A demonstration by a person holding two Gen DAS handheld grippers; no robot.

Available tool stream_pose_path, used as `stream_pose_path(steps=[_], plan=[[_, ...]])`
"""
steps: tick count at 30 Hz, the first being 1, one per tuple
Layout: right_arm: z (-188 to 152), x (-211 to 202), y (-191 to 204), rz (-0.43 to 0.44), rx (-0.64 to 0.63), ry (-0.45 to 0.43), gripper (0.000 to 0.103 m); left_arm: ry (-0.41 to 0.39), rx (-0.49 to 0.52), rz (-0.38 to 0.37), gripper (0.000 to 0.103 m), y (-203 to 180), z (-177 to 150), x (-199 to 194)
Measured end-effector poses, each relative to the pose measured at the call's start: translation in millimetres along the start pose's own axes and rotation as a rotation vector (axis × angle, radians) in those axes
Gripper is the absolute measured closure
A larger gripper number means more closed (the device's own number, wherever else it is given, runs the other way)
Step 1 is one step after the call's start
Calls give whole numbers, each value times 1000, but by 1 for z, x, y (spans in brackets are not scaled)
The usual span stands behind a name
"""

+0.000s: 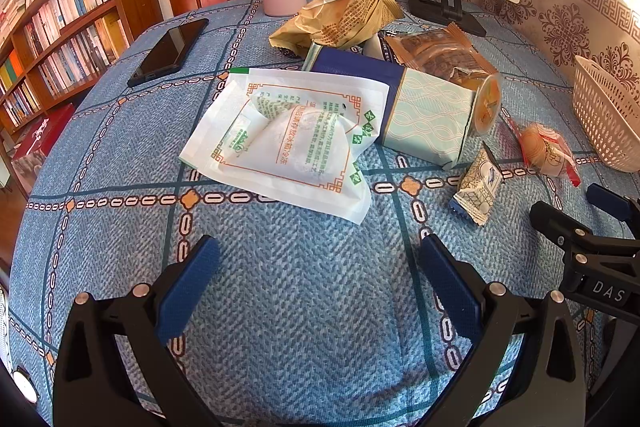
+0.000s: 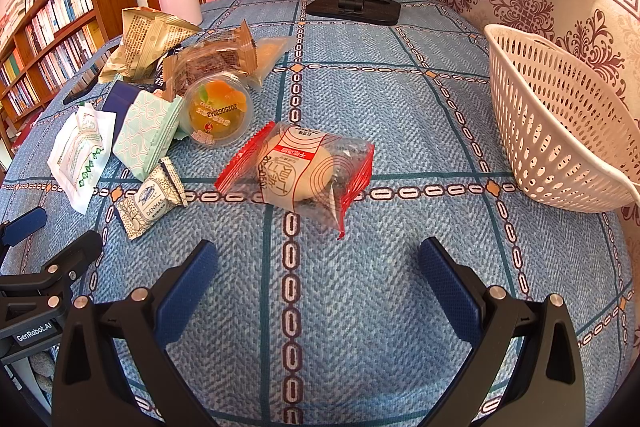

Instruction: Organize snacks

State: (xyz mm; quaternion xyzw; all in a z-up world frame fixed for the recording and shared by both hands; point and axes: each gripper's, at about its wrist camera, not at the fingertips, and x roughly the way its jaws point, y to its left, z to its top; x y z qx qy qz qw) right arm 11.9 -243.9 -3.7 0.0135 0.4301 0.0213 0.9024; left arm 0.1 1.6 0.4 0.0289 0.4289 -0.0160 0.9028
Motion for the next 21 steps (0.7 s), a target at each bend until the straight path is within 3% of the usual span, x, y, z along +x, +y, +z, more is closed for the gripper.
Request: stream_pose_path(steps=[10, 17, 21], plan=[[0, -1, -6, 28, 4, 2, 5, 1, -1, -1, 2, 0, 1, 1], [0, 1, -8, 99, -87, 17, 5, 15, -7, -5, 2, 1, 2, 2], [1, 2, -6, 95, -111, 26, 5, 26, -3, -6, 2, 1, 4, 4]])
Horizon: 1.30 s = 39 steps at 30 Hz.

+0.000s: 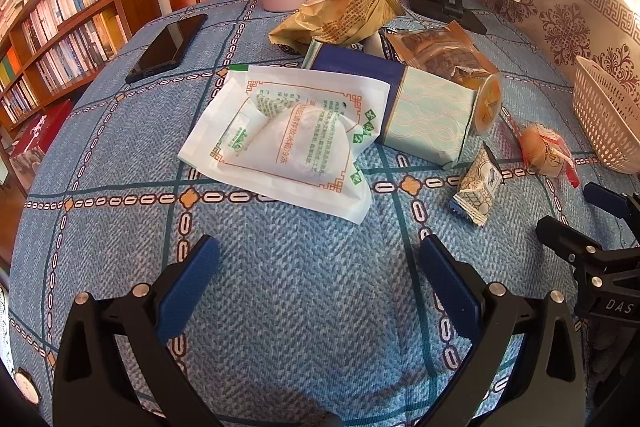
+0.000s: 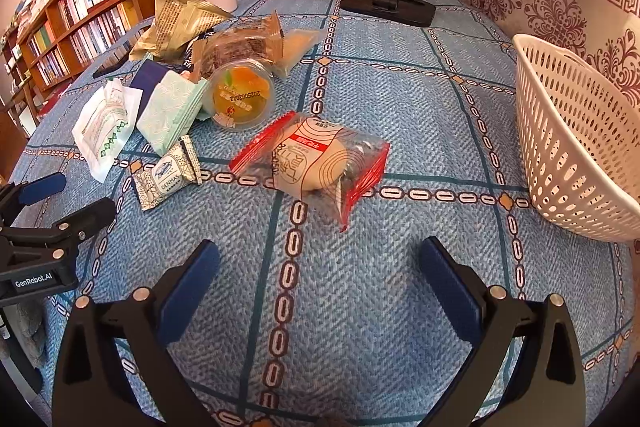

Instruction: Organize snacks

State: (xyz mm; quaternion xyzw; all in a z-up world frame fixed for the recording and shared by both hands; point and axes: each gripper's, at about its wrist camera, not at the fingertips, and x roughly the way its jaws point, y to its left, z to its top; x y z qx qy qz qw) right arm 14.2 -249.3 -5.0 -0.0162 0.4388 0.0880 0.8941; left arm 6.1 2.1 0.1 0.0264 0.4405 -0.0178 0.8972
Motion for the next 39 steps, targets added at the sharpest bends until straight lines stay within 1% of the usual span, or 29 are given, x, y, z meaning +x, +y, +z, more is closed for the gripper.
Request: stream_pose_path(steps=[11, 30, 33, 35, 39], plan=[[-1, 0, 4, -21, -2, 4, 5, -7, -1, 9, 2, -3, -1, -1], [0, -1, 3, -18, -1, 3, 5, -6, -6, 8, 2, -3, -3, -4], [0, -3, 2, -13, 1, 3, 5, -12, -24, 8, 2, 3, -2, -6], [0, -6, 4, -8, -1, -4, 5, -20, -42, 0, 2, 8, -2, -8], [-1, -16, 10, 15, -2, -40, 5, -47, -32, 34, 2, 12, 2, -15]])
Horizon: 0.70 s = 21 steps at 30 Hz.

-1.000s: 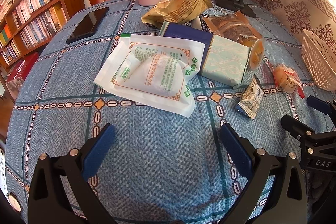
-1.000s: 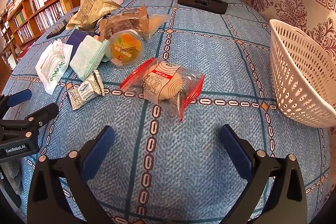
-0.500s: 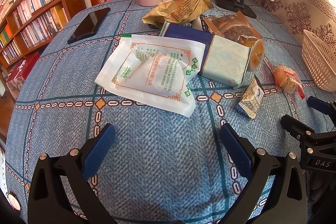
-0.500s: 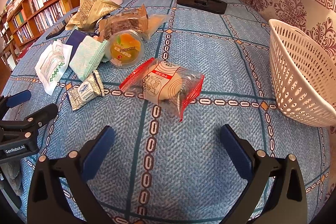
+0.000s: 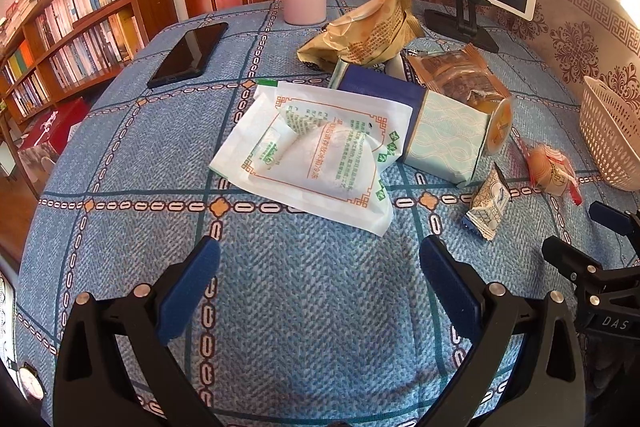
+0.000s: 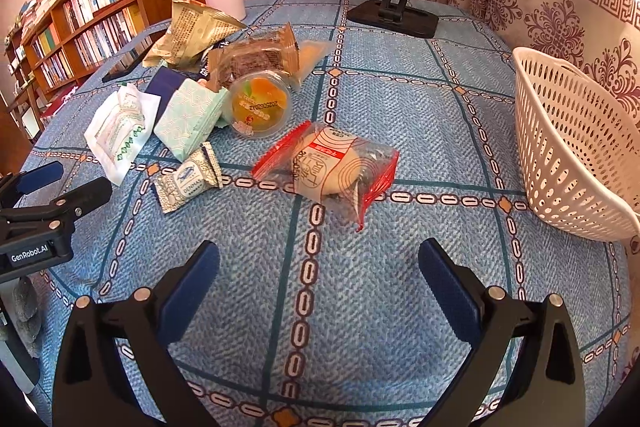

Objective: Organize snacks
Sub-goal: 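Grasp the red-edged clear bun bag with the right gripper while the left gripper grasps the white-green pouch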

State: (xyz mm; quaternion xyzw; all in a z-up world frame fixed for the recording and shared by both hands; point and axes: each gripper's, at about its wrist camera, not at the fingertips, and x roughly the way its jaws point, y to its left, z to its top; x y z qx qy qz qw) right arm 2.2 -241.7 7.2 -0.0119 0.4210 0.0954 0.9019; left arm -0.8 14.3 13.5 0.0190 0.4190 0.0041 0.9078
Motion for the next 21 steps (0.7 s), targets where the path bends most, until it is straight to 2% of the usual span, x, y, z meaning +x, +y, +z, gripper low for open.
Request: stream_pose_path(steps=[7, 14, 18, 21], plan=[[4, -22, 7, 45, 4, -76, 5, -32, -61, -25, 2, 21, 16, -11], [0, -21, 11, 69, 16, -69, 5, -15, -82, -73, 2, 26, 39, 5], [-2, -18, 10, 80, 24, -52, 5, 2, -22, -123, 2, 14, 47, 23], [-3, -16, 10, 82, 25, -48, 5, 16, 20, -106, 2, 8, 51, 38]])
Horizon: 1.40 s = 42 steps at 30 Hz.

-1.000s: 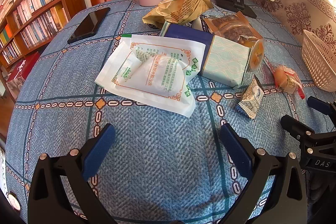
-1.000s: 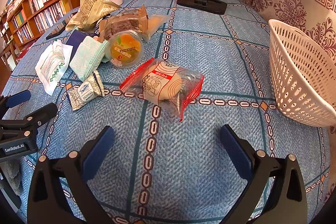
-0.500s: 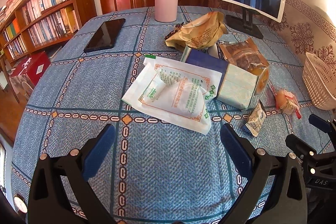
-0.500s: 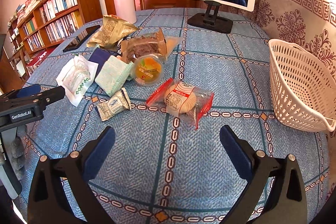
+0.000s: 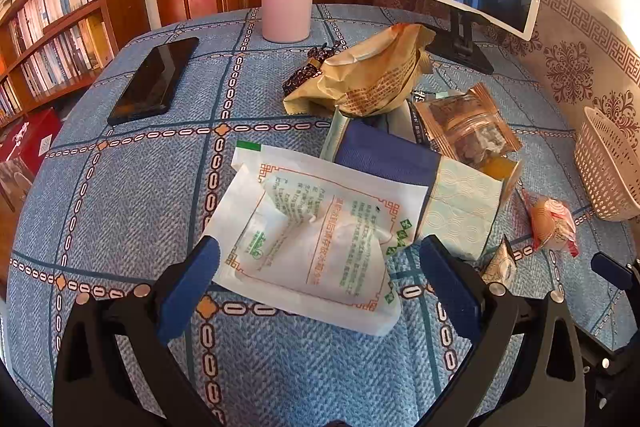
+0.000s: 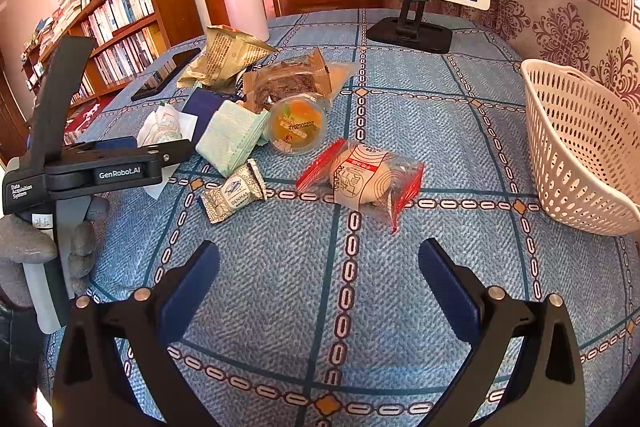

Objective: Organize snacks
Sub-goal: 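Grasp the red-edged clear bun bag with the right gripper while the left gripper grasps the white-green pouch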

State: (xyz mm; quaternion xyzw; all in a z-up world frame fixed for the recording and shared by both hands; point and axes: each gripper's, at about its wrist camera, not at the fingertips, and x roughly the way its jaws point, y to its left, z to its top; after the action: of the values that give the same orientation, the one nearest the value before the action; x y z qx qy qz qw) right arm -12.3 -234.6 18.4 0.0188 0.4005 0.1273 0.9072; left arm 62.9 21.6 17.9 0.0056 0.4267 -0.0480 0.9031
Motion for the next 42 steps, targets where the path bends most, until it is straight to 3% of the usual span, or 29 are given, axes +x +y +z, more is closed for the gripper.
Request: stream_pose_path(steps=[6, 10, 15, 17, 24, 28, 33, 34, 36, 37, 42], plan=[[1, 1, -2, 1, 12, 3, 5, 1, 34, 0, 2, -4, 7, 12], [4, 3, -7, -15, 19, 0, 5, 1, 9, -40, 3, 2, 7, 15], [11, 4, -17, -50, 36, -6, 5, -36, -2, -97, 21, 7, 4, 8], [15, 6, -21, -66, 40, -7, 5, -71, 2, -110, 38, 6, 0, 1], [36, 22, -33, -78, 64, -7, 5, -131, -75, -194, 44, 22, -4, -14], [45, 37, -27, -74, 32, 19, 20, -167, -104, -208, 48, 27, -5, -22], [46, 53, -16, -81, -28, 54, 28, -187, -112, -220, 48, 27, -10, -30], [45, 54, -15, -67, -35, 62, 38, -187, -112, -219, 48, 26, -11, -31], [42, 51, -10, -68, -51, 56, 43, -187, -110, -221, 48, 26, -14, -33], [40, 50, -9, -68, -59, 54, 51, -188, -110, -220, 48, 26, -15, -34], [29, 35, -7, -25, -31, 39, 60, -194, -128, -218, 48, 28, -23, -41]])
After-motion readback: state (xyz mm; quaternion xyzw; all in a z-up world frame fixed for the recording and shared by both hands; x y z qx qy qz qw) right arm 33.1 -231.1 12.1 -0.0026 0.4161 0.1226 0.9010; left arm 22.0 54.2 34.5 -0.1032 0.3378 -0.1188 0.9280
